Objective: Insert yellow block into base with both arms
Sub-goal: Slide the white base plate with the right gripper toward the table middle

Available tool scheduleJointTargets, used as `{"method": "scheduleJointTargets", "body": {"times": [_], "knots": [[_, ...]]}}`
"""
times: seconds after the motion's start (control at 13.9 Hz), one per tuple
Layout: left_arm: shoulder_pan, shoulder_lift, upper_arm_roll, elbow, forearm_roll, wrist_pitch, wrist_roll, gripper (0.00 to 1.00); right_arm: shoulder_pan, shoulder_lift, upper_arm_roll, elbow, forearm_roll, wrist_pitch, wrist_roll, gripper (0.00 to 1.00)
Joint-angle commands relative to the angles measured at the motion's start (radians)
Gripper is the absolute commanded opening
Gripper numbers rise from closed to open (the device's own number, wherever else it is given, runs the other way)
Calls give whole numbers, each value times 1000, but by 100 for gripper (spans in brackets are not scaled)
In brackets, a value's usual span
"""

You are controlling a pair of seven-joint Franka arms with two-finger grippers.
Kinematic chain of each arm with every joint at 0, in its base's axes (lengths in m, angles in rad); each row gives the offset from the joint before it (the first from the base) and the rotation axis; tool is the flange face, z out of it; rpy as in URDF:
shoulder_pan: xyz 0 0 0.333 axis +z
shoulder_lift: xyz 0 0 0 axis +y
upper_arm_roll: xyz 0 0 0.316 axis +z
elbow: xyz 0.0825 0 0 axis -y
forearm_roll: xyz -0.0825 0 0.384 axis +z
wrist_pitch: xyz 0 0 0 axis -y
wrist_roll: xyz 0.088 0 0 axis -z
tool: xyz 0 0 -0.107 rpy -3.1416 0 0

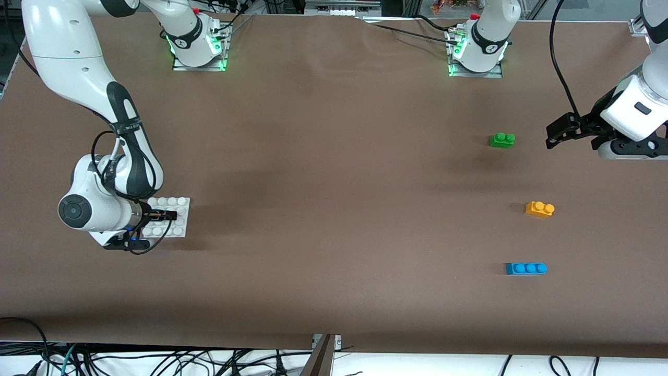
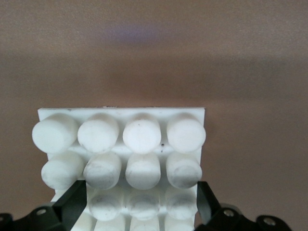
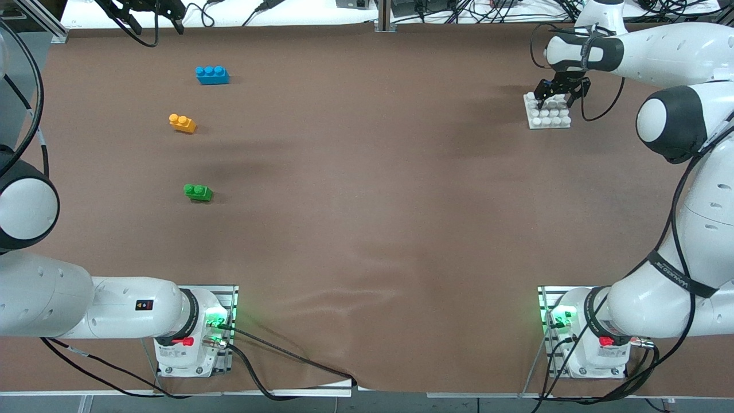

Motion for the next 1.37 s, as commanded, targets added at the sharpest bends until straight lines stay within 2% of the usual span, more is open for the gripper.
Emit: {"method": "scheduleJointTargets", "body": {"times": [0.0, 0.29, 0.58, 1.01, 1.3], "knots": [[0, 10, 2, 27, -17, -19, -8, 100, 17, 35, 4, -2, -4, 81, 3, 100], [0, 10, 2, 27, -17, -19, -8, 100, 47, 47, 11, -2, 10, 127, 14, 100], [0, 10, 2, 27, -17, -19, -8, 100, 127, 61, 11, 5, 22, 150, 17, 100], [0, 10, 2, 27, -17, -19, -8, 100, 247, 107, 9, 7, 145, 260, 15, 100], [0, 10, 2, 27, -17, -19, -8, 100, 309, 111, 9, 10, 180, 268, 71, 100]]}}
